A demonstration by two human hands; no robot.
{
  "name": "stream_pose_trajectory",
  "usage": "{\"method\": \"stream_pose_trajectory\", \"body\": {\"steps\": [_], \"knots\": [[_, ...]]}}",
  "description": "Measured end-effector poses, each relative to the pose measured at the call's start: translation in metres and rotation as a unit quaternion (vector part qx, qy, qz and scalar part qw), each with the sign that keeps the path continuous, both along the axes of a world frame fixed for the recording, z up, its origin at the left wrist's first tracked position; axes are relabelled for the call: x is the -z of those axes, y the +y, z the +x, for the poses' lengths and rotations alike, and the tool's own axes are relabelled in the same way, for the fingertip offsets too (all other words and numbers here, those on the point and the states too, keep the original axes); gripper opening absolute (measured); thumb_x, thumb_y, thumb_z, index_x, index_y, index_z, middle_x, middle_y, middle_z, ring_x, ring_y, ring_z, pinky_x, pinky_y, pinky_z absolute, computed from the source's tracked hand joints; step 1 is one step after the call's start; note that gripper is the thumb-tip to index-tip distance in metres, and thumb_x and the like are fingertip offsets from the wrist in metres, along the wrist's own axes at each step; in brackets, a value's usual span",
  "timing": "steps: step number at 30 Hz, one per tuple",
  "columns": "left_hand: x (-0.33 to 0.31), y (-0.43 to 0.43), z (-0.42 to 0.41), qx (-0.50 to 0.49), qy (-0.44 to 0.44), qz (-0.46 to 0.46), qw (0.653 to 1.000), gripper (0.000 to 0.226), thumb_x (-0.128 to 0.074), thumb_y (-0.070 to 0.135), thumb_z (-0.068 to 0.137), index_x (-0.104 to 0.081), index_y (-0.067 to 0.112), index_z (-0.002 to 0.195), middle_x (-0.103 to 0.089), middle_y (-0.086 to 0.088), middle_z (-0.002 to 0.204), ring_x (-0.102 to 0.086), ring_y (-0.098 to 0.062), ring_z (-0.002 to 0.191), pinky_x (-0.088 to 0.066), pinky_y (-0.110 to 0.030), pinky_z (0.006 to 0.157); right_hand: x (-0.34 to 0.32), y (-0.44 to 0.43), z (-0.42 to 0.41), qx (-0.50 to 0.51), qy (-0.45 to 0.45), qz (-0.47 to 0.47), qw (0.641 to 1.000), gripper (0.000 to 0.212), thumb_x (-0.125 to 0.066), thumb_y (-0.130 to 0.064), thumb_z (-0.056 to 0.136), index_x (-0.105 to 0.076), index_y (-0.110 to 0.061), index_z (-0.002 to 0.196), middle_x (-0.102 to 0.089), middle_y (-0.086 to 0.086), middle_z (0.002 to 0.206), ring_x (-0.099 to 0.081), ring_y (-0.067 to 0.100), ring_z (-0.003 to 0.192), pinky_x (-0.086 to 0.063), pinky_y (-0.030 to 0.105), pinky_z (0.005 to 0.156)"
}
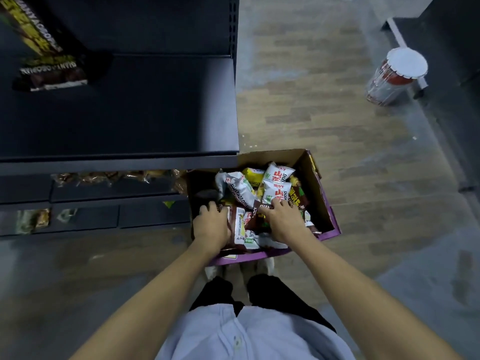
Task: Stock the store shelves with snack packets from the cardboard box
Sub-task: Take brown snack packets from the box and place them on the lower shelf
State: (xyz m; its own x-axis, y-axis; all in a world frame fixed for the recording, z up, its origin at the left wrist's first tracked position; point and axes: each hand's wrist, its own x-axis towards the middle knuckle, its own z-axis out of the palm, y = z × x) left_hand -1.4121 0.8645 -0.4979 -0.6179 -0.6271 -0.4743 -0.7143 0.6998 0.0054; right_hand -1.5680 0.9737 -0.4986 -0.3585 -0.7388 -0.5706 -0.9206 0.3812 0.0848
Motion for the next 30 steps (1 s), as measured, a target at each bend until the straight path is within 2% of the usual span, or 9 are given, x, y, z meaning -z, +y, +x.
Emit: {"method": "stream_pose_trajectory", "body": {"steps": [5, 8, 11, 14, 19, 23, 26, 28, 30], "knots": [[0.012, 0.001, -0.021, -0.035, -0.063, -0.001, 0.997, 0.052, -0.047, 0.047, 0.095, -0.044, 0.016, 0.136, -0.042, -0.020, 0.131, -0.050, -0.037, 0.110, -0.046, -0.039, 0.088, 0.004, -0.006, -0.023, -0.029, -0.031, 0.015, 0.999, 0.062, -0.055, -0.034, 0.097, -0.025, -0.039, 0.151, -0.043, 0.013, 0.136, -0.051, 0.033, 0.117, -0.049, 0.046, 0.088], [0.020, 0.002, -0.032, -0.130, -0.092, 0.050, 0.986, 0.047, -0.050, 0.037, 0.097, -0.041, 0.024, 0.141, -0.028, -0.027, 0.136, -0.043, -0.046, 0.116, -0.051, -0.050, 0.091, 0.005, -0.003, -0.031, -0.062, -0.041, 0.005, 0.997, 0.054, -0.048, -0.026, 0.100, -0.027, -0.036, 0.148, -0.043, 0.015, 0.136, -0.050, 0.037, 0.118, -0.049, 0.048, 0.088], [0.020, 0.006, -0.037, -0.224, -0.074, 0.102, 0.966, 0.043, -0.047, 0.041, 0.099, -0.037, 0.034, 0.140, -0.019, -0.026, 0.137, -0.037, -0.050, 0.118, -0.050, -0.055, 0.091, 0.000, 0.002, -0.042, -0.073, -0.058, -0.017, 0.996, 0.061, -0.051, -0.019, 0.097, -0.024, -0.034, 0.149, -0.041, 0.016, 0.136, -0.046, 0.039, 0.120, -0.048, 0.047, 0.086], [0.016, 0.008, -0.040, -0.250, -0.034, 0.099, 0.963, 0.044, -0.045, 0.047, 0.098, -0.038, 0.035, 0.140, -0.022, -0.021, 0.134, -0.041, -0.045, 0.112, -0.049, -0.048, 0.086, -0.005, 0.006, -0.062, -0.036, -0.064, -0.068, 0.995, 0.068, -0.056, -0.019, 0.093, -0.021, -0.032, 0.150, -0.041, 0.015, 0.138, -0.048, 0.038, 0.118, -0.049, 0.045, 0.080], [-0.007, 0.013, -0.043, -0.243, 0.015, 0.075, 0.967, 0.040, -0.045, 0.025, 0.096, -0.044, 0.023, 0.136, -0.032, -0.020, 0.131, -0.054, -0.045, 0.105, -0.046, -0.044, 0.089, -0.006, 0.011, -0.090, 0.062, -0.048, -0.159, 0.984, 0.065, -0.057, -0.022, 0.092, -0.024, -0.025, 0.148, -0.047, 0.015, 0.130, -0.051, 0.035, 0.112, -0.049, 0.043, 0.075], [-0.014, 0.017, -0.043, -0.275, 0.046, 0.036, 0.960, 0.042, -0.040, 0.008, 0.092, -0.049, 0.020, 0.131, -0.037, -0.018, 0.122, -0.059, -0.045, 0.093, -0.049, -0.045, 0.083, 0.003, 0.012, -0.093, 0.106, -0.033, -0.179, 0.978, 0.058, -0.057, -0.026, 0.093, -0.028, -0.021, 0.143, -0.049, 0.013, 0.122, -0.054, 0.032, 0.105, -0.046, 0.041, 0.068], [-0.020, 0.023, -0.044, -0.292, 0.060, 0.016, 0.954, 0.045, -0.043, 0.004, 0.089, -0.047, 0.019, 0.131, -0.038, -0.018, 0.120, -0.058, -0.047, 0.090, -0.046, -0.044, 0.079, 0.012, 0.010, -0.089, 0.140, -0.087, -0.154, 0.974, 0.049, -0.053, -0.036, 0.098, -0.031, -0.019, 0.139, -0.045, 0.016, 0.129, -0.052, 0.035, 0.113, -0.048, 0.042, 0.076], [-0.026, 0.027, -0.048, -0.287, 0.083, -0.005, 0.954, 0.038, -0.046, 0.008, 0.091, -0.048, 0.018, 0.128, -0.038, -0.018, 0.116, -0.057, -0.044, 0.082, -0.043, -0.041, 0.070, 0.017, 0.009, -0.086, 0.149, -0.116, -0.123, 0.974, 0.061, -0.050, -0.047, 0.097, -0.026, -0.017, 0.145, -0.041, 0.019, 0.136, -0.050, 0.036, 0.119, -0.050, 0.044, 0.084], [-0.031, 0.031, -0.055, -0.255, 0.102, -0.043, 0.961, 0.032, -0.051, 0.015, 0.094, -0.048, 0.019, 0.125, -0.038, -0.016, 0.112, -0.055, -0.038, 0.077, -0.038, -0.037, 0.061, 0.021, 0.009, -0.085, 0.147, -0.130, -0.096, 0.976, 0.083, -0.052, -0.055, 0.094, -0.011, -0.016, 0.154, -0.033, 0.022, 0.147, -0.046, 0.037, 0.127, -0.050, 0.045, 0.090]]}}
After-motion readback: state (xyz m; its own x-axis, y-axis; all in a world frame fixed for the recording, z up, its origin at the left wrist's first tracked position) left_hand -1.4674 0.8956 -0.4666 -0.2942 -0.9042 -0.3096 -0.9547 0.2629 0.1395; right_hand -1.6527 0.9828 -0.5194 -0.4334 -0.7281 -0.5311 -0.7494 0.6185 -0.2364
